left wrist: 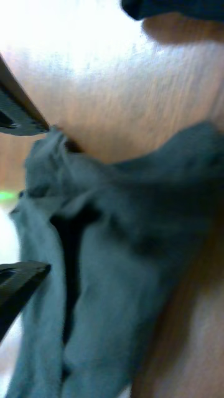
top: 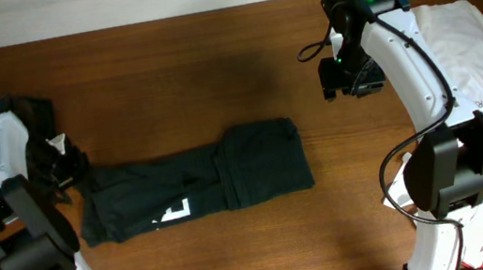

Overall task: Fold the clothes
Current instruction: 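Fold the strip's left end rightward over the center with the left gripper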

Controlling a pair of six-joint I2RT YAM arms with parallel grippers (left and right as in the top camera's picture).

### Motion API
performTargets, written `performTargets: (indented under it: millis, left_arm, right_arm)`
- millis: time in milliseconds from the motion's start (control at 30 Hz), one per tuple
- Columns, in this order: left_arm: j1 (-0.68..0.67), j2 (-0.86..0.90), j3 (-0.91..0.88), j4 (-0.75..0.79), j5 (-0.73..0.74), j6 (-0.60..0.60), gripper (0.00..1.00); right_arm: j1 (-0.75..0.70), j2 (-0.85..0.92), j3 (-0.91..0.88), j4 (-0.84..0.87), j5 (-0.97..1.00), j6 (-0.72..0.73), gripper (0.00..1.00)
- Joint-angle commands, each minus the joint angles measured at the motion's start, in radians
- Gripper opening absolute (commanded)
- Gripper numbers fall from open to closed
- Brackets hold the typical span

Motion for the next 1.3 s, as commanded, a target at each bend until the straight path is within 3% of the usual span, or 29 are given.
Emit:
performTargets:
  millis: [0, 200, 267, 333, 400, 467, 700, 867, 1000, 1267]
  left_arm:
    - [0.030, 0.002, -0.113, 0.086, 0.092, 0.039, 0.69]
    - [0.019, 0.005, -0.313, 0.243, 0.099, 0.029, 0.68]
    - [0.019, 0.005, -0.336, 0.262, 0.125, 0.018, 0.55]
    - [0.019, 0.005, -0.336, 0.261, 0.179, 0.019, 0.29]
    - [0.019, 0.005, -0.319, 0.252, 0.185, 0.018, 0.09]
    - [0.023, 0.005, -0.245, 0.209, 0.182, 0.014, 0.00]
    - [0.081, 0.005, 0.152, -0.031, -0.066, -0.130, 0.00]
    - [0.039, 0.005, 0.346, -0.214, -0.074, -0.186, 0.00]
    - [-0.153, 0.005, 0.356, -0.305, -0.062, -0.188, 0.00]
    - [-0.554, 0.005, 0.355, -0.274, 0.107, -0.231, 0.00]
  right_arm:
    - [-0.010, 0.001, 0.004, 0.003, 0.012, 0.011, 0.60]
    - [-0.010, 0.001, 0.004, 0.003, 0.012, 0.011, 0.60]
    - [-0.010, 0.001, 0.004, 0.003, 0.012, 0.011, 0.60]
    - [-0.010, 0.001, 0.004, 0.003, 0.012, 0.011, 0.60]
    - [-0.010, 0.001, 0.004, 0.002, 0.012, 0.011, 0.60]
    - [-0.010, 0.001, 0.004, 0.003, 0.013, 0.011, 0.60]
    - [-0.023, 0.001, 0.004, -0.013, 0.114, 0.010, 0.61]
    - [-0.061, 0.001, 0.004, -0.013, 0.113, 0.011, 0.61]
    - [-0.067, 0.001, 0.004, -0.015, 0.113, 0.011, 0.61]
    - [-0.067, 0.001, 0.004, -0.024, 0.113, 0.006, 0.65]
